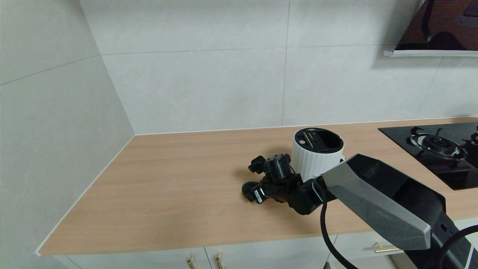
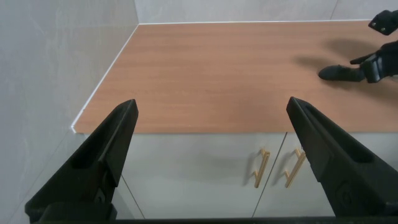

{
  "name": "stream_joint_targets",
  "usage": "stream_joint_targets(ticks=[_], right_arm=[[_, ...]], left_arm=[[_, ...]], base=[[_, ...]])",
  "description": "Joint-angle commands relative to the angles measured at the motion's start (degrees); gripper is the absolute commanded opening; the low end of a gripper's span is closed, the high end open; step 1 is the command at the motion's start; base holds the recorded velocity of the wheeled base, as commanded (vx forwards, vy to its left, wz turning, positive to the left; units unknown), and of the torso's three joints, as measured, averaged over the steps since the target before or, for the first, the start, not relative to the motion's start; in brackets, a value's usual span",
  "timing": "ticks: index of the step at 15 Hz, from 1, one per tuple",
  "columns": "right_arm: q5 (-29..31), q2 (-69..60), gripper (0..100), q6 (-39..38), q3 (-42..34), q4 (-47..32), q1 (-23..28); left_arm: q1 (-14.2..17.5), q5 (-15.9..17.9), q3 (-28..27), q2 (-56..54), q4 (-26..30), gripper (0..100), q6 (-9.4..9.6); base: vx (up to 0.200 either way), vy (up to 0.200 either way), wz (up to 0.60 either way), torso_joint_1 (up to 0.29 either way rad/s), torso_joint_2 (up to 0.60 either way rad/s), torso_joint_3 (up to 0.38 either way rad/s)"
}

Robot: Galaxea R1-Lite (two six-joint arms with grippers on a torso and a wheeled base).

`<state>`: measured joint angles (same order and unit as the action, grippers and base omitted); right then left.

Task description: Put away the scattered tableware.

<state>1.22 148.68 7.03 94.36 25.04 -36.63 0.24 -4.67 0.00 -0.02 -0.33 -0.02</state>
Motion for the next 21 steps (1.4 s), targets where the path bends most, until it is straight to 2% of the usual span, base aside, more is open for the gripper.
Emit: stream_joint_targets(ticks=[1, 7, 8, 15, 21], right_arm=[[-0.96, 1.09, 100, 0.00, 0.22, 0.19, -0.11], [-1.57, 2.76, 100, -0.09, 0.30, 0.36, -0.81], [-1.57, 2.67, 0, -0.18, 0.48, 0.36, -0.90], [-1.39, 2.14, 0, -2.38, 0.83, 0.62, -1.34], [-1.39, -4.45, 0, -2.46, -0.31, 0.54, -4.24]], left_arm=[[0.02, 0.01, 0.00, 0.02, -0.02, 100, -0.06], [0.02, 0.01, 0.00, 0.02, -0.02, 100, -0.06], [0.02, 0.01, 0.00, 0.02, -0.02, 100, -0.06], [0.02, -0.08, 0.00, 0.02, -0.02, 100, -0.06], [-0.07, 0.01, 0.00, 0.02, -0.02, 100, -0.06]], base=[[0.000, 0.000, 0.00, 0.000, 0.00, 0.000], [0.000, 0.000, 0.00, 0.000, 0.00, 0.000], [0.000, 0.000, 0.00, 0.000, 0.00, 0.000], [0.000, 0.000, 0.00, 0.000, 0.00, 0.000], [0.000, 0.000, 0.00, 0.000, 0.00, 0.000]])
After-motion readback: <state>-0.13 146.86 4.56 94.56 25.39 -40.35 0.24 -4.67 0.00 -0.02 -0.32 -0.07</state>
